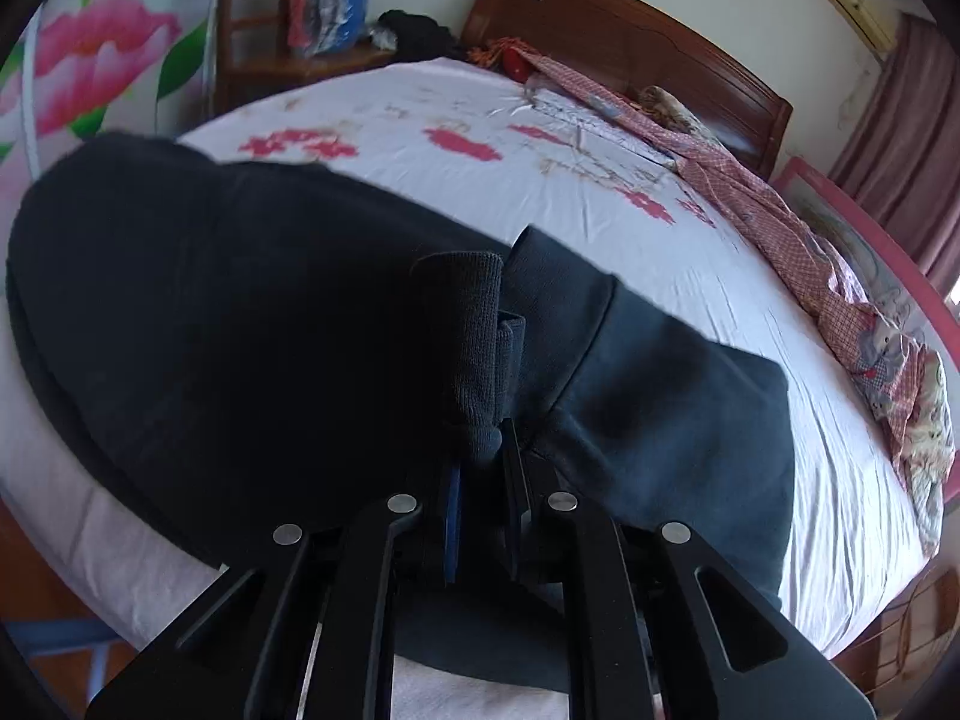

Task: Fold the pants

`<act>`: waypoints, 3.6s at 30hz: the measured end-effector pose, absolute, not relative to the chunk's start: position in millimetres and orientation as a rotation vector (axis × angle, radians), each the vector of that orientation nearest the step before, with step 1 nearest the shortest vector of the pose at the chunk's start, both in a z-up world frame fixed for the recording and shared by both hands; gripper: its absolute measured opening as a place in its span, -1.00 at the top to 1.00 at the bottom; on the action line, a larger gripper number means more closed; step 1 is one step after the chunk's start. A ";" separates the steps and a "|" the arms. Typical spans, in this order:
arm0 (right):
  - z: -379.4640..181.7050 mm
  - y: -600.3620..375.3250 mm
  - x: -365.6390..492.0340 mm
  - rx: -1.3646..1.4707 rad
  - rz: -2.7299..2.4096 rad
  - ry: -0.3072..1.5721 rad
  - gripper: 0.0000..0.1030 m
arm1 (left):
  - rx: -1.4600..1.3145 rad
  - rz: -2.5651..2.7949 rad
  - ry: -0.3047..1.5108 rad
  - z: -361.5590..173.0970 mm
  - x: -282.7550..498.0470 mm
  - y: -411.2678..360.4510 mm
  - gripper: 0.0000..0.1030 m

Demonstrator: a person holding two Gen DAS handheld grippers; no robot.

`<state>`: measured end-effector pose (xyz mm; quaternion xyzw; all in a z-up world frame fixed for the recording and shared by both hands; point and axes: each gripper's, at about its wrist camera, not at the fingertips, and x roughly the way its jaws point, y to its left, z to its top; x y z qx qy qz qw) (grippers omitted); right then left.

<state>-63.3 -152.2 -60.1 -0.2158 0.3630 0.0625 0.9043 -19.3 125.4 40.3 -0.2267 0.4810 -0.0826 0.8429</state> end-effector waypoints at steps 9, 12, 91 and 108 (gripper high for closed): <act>-7.2 -148.1 -89.0 -0.444 0.166 0.629 0.80 | -0.423 -0.211 0.979 45.1 -23.9 109.0 -0.90; -26.6 -129.8 -94.5 -0.506 0.205 0.640 0.80 | -0.432 -0.210 0.988 43.0 -24.0 108.6 -0.90; 28.2 -20.8 130.7 -0.210 0.403 0.918 0.78 | -0.580 0.129 0.864 15.3 -72.5 245.6 -0.96; 6.5 -85.8 -53.3 0.043 0.485 1.024 0.78 | -1.569 -0.073 0.846 -122.9 -36.8 295.5 -0.96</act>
